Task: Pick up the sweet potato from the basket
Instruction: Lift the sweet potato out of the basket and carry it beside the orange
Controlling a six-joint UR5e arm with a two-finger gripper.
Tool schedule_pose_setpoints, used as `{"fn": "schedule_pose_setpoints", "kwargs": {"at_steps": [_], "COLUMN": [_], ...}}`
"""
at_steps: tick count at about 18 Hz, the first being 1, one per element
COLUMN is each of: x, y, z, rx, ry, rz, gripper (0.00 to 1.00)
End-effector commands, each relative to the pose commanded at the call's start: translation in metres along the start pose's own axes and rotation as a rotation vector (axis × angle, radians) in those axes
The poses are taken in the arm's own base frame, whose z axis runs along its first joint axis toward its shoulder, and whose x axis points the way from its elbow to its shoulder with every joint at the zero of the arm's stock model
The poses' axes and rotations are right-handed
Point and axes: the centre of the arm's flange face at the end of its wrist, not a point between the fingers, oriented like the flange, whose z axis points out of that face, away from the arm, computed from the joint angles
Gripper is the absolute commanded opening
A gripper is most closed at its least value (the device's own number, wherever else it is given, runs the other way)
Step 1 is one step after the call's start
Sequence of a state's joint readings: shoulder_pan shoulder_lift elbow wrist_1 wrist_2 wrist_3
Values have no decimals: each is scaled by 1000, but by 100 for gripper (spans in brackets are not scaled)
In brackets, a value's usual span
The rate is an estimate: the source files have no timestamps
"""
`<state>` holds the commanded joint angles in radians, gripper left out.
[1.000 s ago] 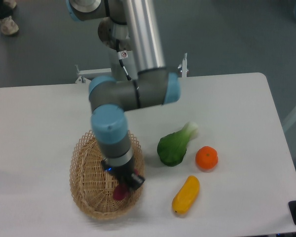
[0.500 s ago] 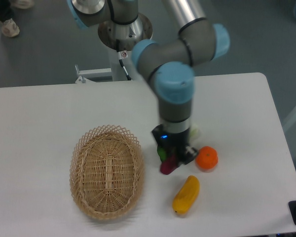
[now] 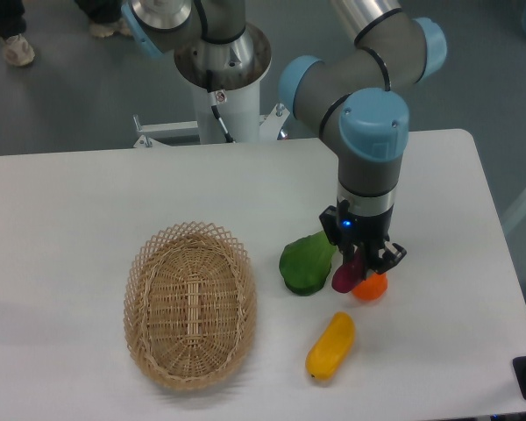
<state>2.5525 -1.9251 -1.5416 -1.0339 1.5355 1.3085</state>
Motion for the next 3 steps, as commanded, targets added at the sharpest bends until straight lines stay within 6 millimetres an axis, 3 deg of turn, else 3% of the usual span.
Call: {"fn": "schedule_pose_setpoints", "kwargs": {"at_steps": [3], "x": [-2], "y": [-1], "z": [-2], "rx": [3], "ry": [-4], "rz": [0], "gripper": [13]}}
